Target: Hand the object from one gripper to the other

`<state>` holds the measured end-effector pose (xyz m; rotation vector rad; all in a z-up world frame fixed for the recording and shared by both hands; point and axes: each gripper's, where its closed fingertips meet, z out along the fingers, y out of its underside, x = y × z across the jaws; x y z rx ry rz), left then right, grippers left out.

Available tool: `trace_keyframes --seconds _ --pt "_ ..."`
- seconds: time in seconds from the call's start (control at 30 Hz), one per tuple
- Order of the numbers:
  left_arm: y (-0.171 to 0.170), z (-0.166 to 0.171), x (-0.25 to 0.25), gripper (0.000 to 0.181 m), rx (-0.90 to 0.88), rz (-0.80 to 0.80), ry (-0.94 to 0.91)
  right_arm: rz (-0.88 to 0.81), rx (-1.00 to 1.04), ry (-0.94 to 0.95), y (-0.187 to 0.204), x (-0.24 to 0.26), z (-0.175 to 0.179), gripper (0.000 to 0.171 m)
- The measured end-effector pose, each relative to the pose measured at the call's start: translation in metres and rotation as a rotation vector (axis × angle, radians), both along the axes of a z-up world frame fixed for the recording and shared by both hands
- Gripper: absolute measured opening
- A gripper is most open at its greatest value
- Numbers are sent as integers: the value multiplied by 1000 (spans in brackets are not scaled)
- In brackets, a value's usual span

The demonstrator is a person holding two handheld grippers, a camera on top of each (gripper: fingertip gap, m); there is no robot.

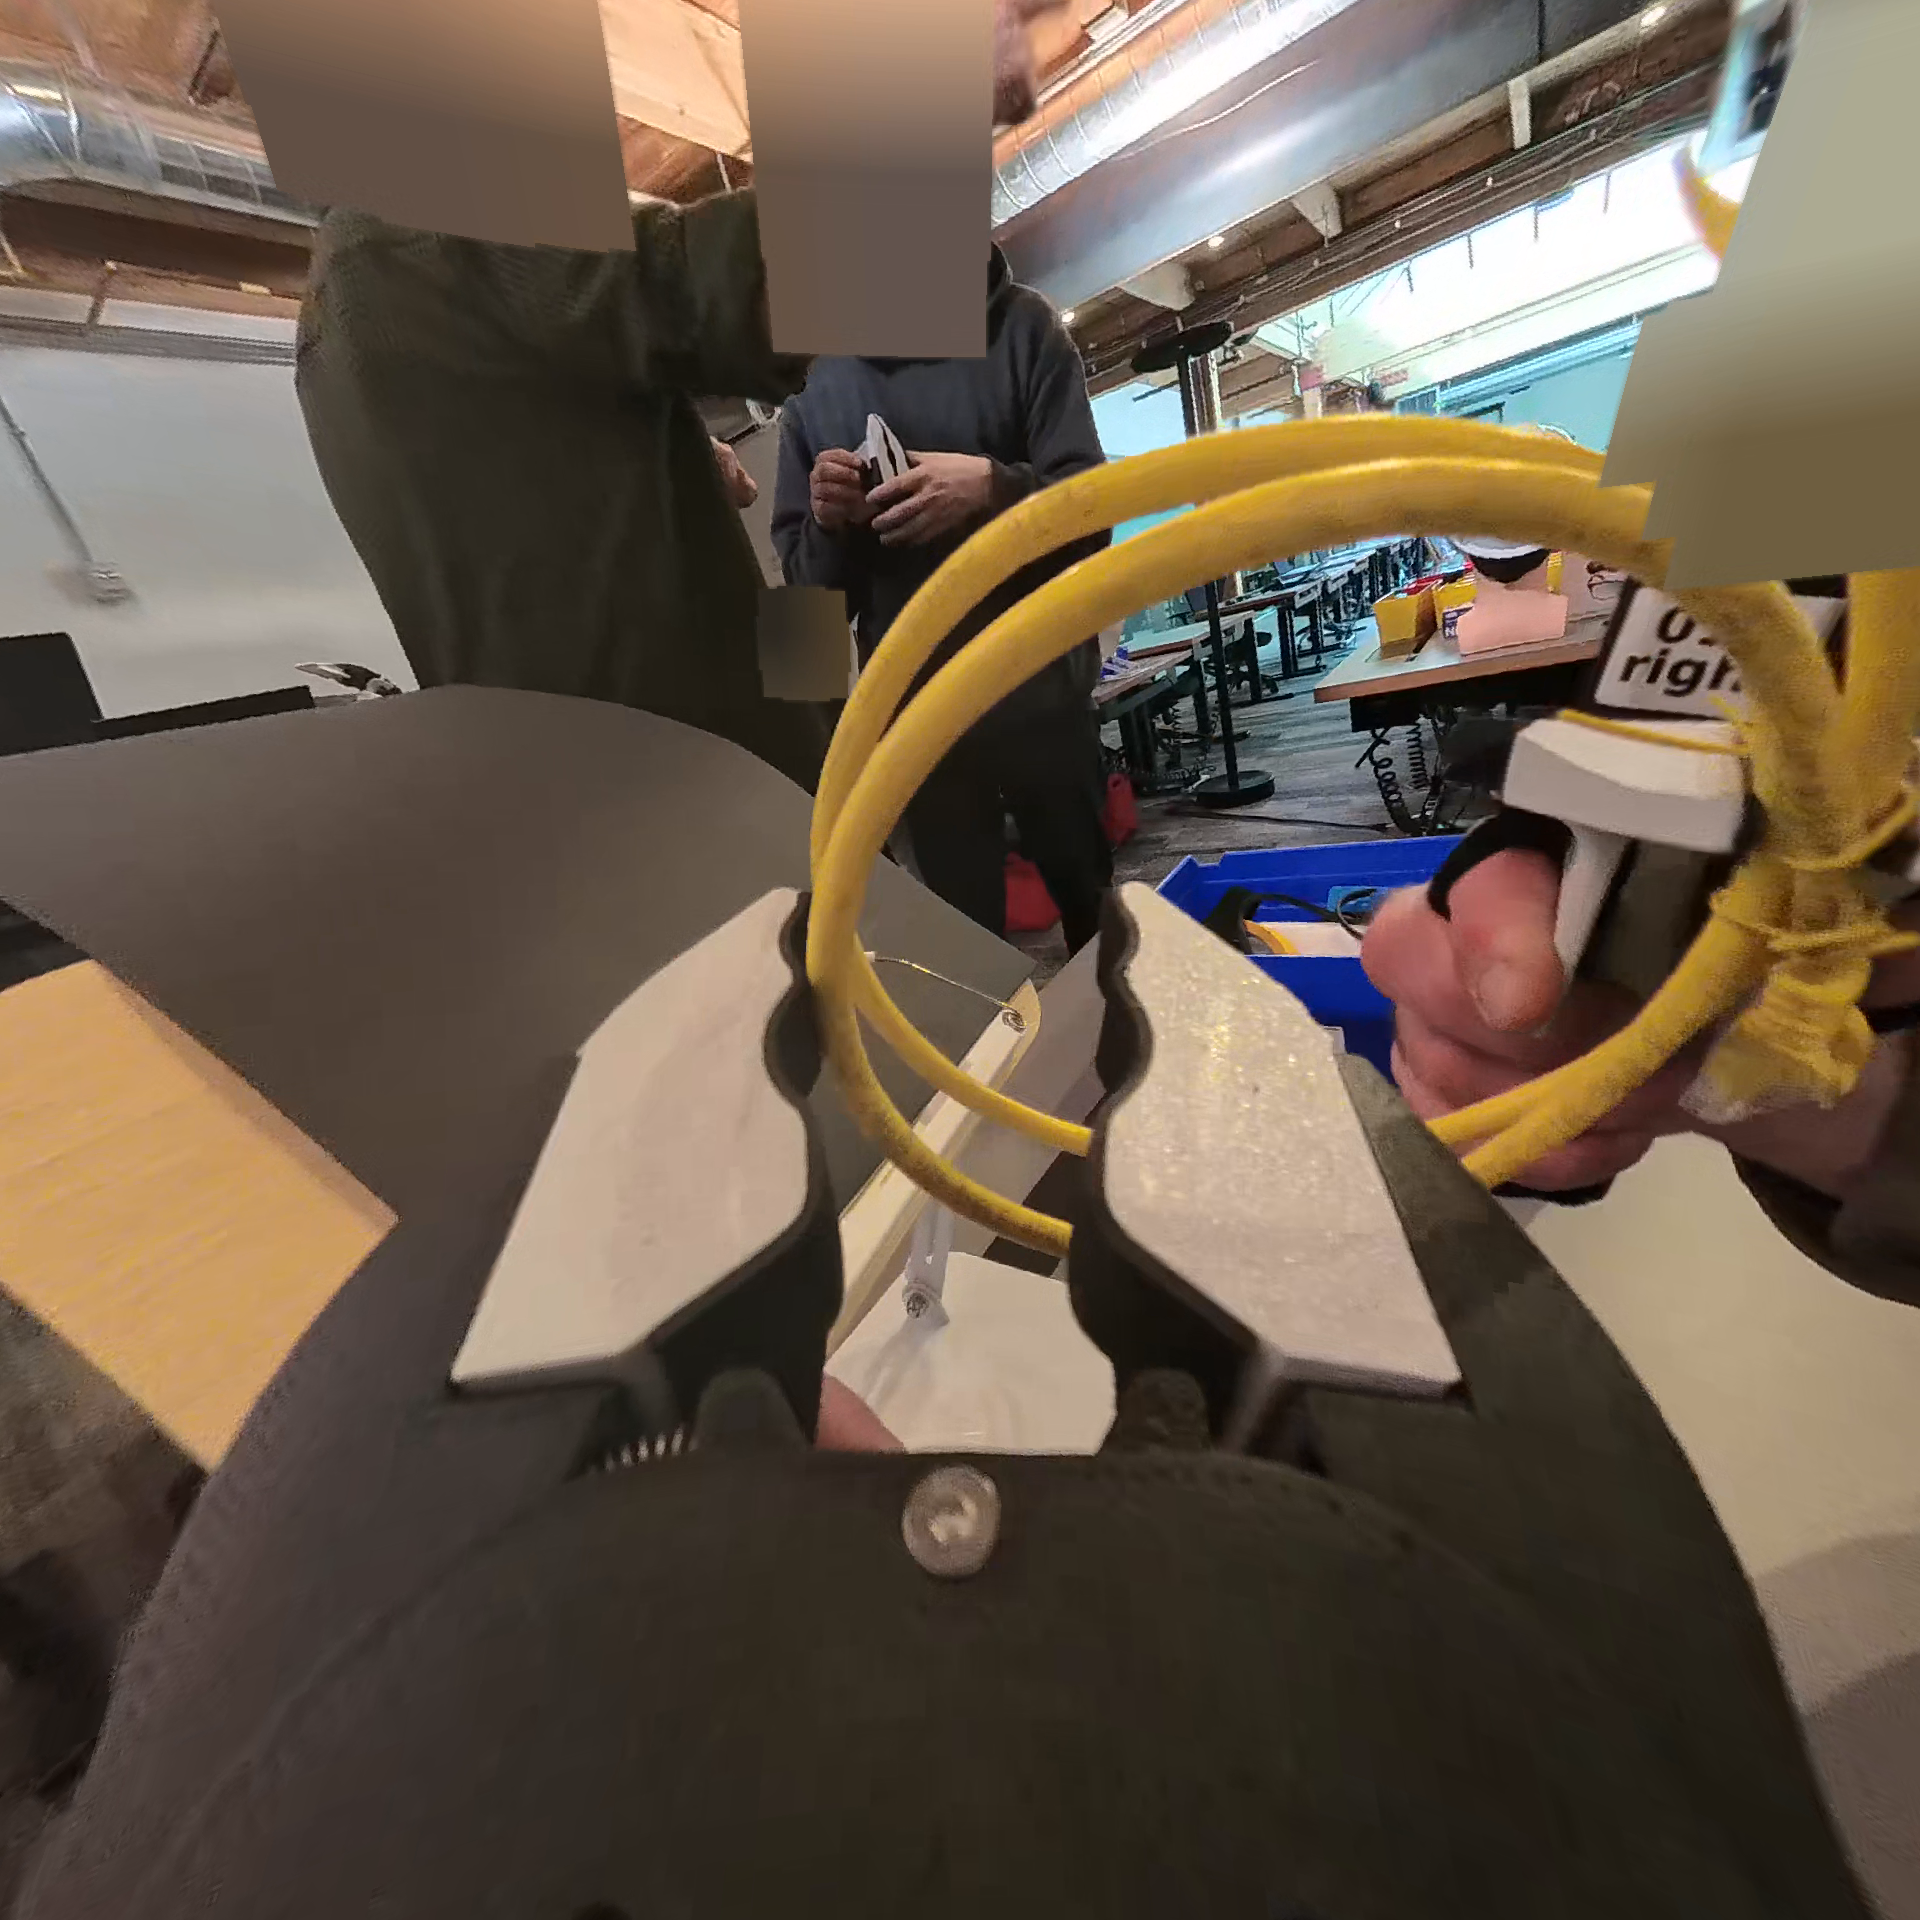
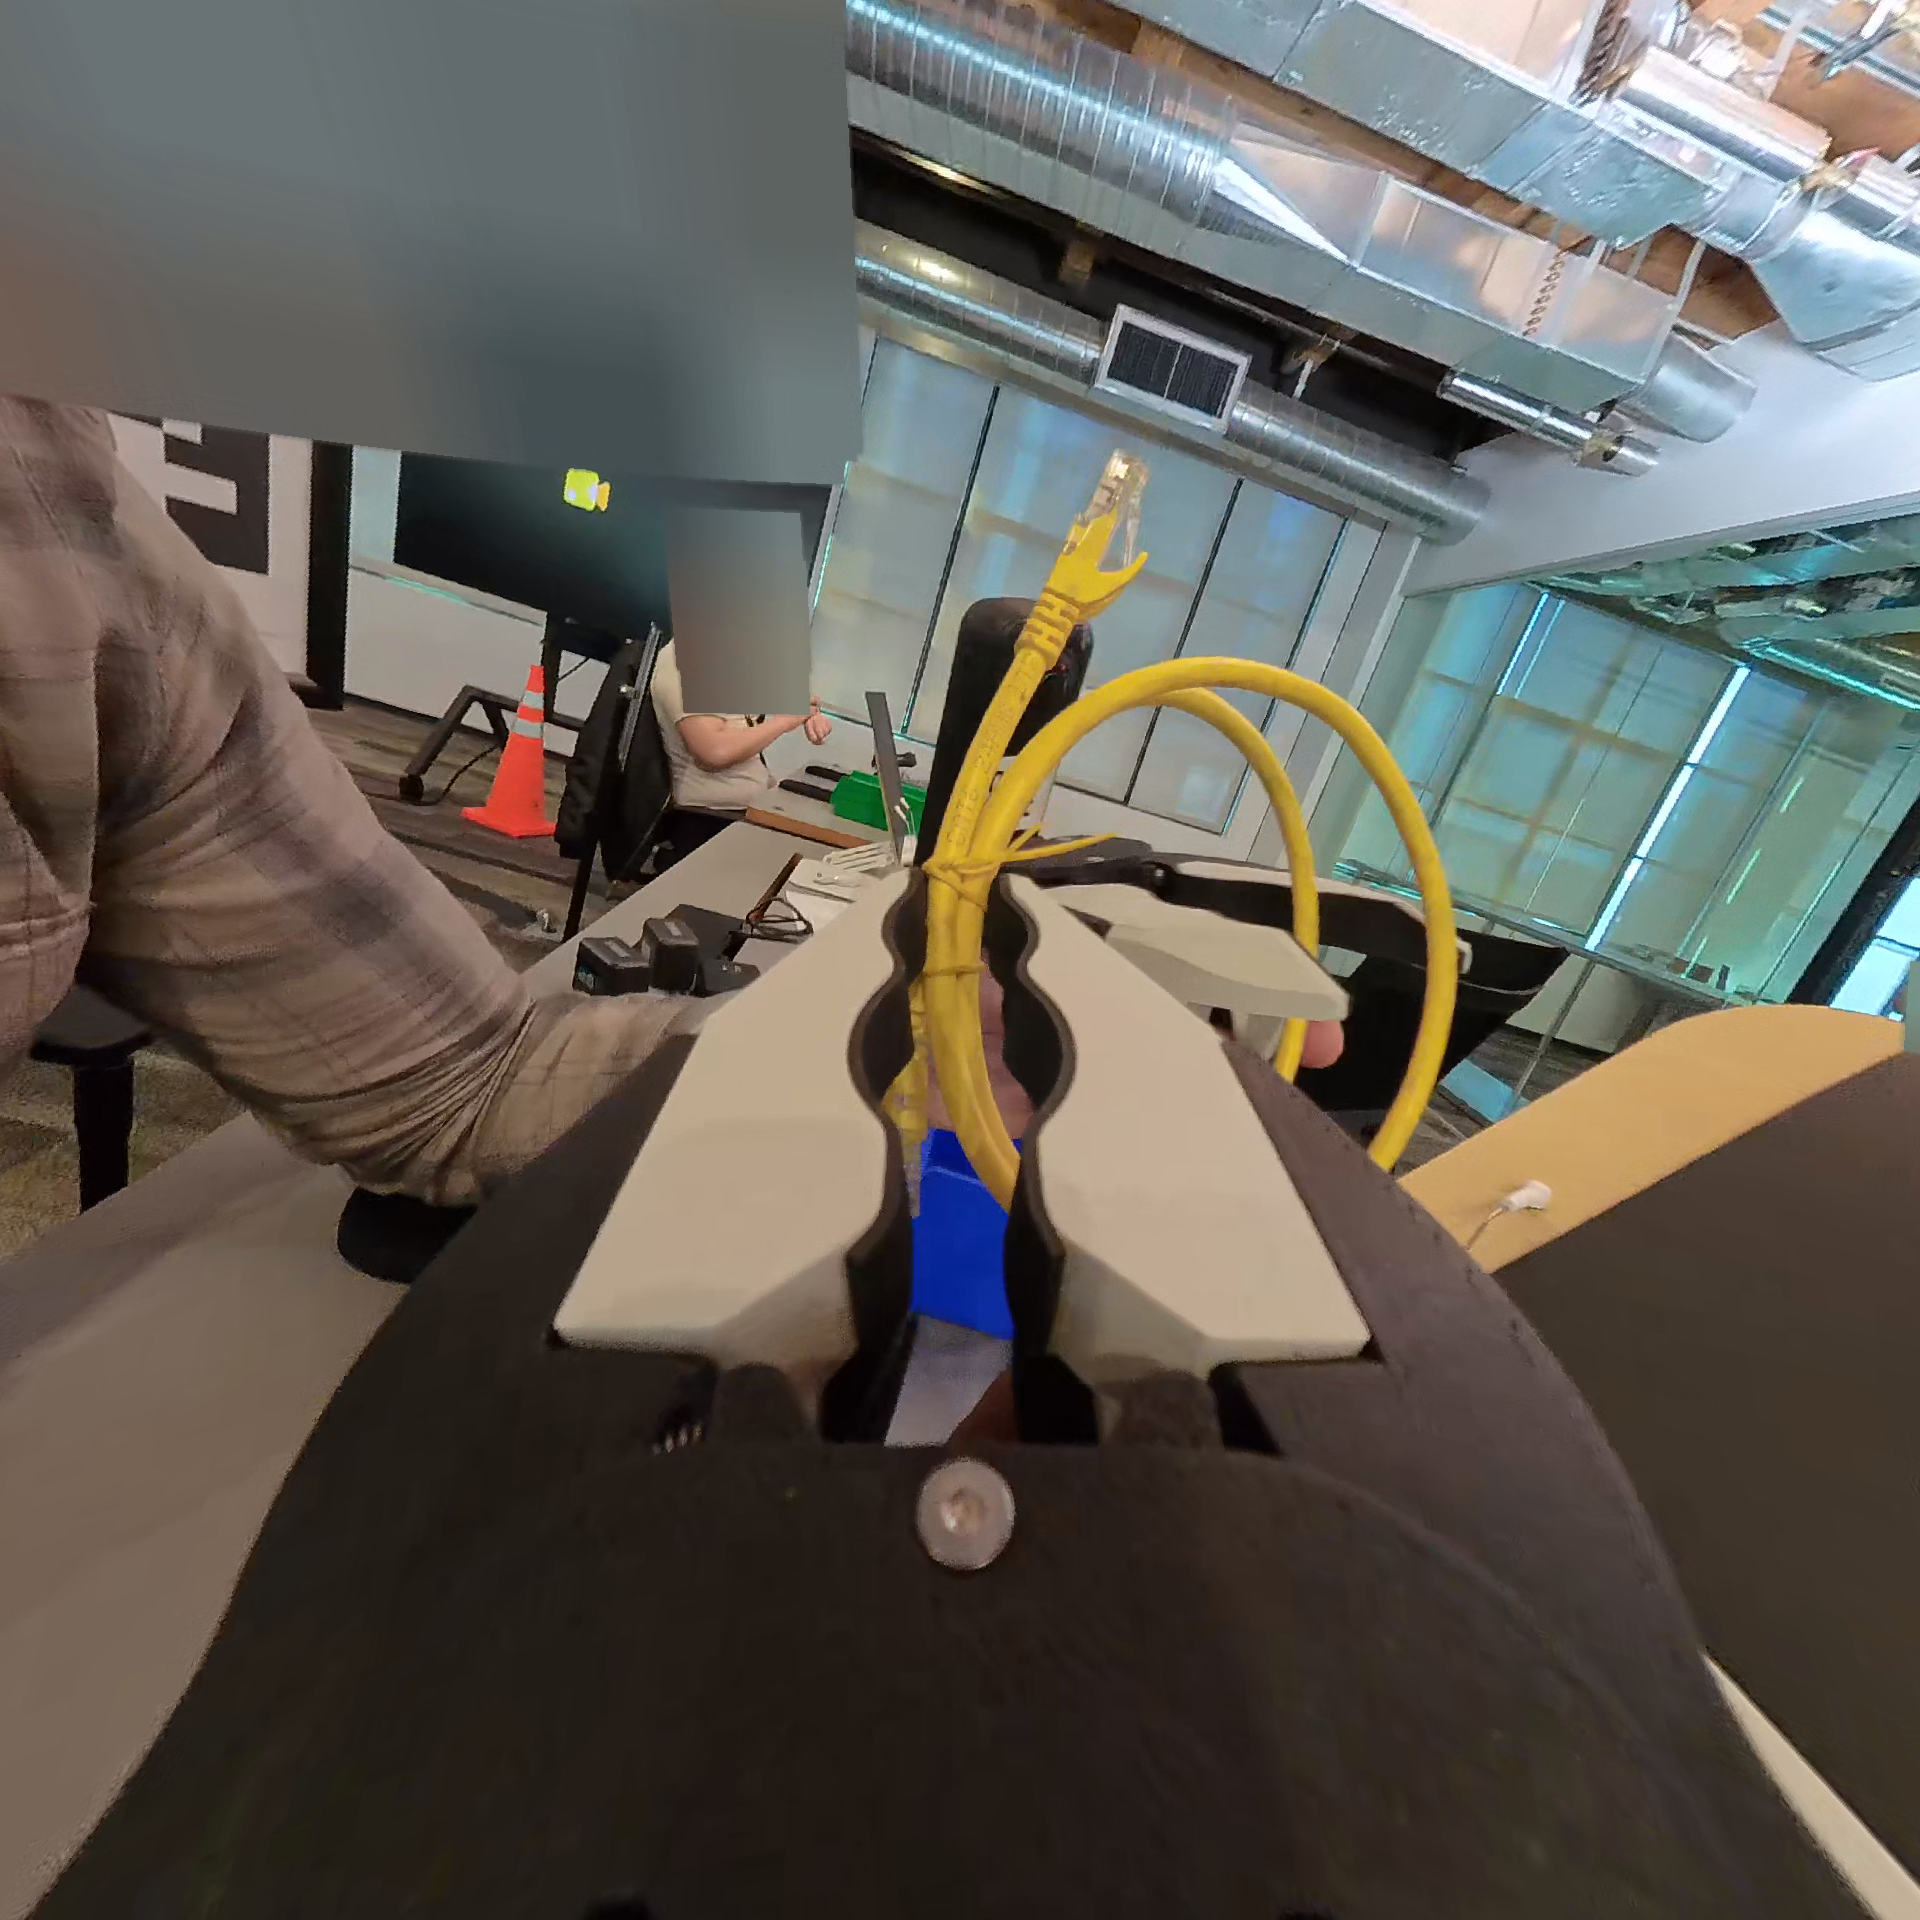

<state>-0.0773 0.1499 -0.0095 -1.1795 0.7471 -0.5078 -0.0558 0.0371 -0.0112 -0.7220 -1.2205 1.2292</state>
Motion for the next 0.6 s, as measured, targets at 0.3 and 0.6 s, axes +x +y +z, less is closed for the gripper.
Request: trace_keyframes --seconds 0.3,0.6 --pt "7 2 -6 43 14 78 -36 38 31 -79 -17 -24 -19 9" --pt "8 13 -20 4 77 160 -97 55 65 -122 -27 -36 -31 9"
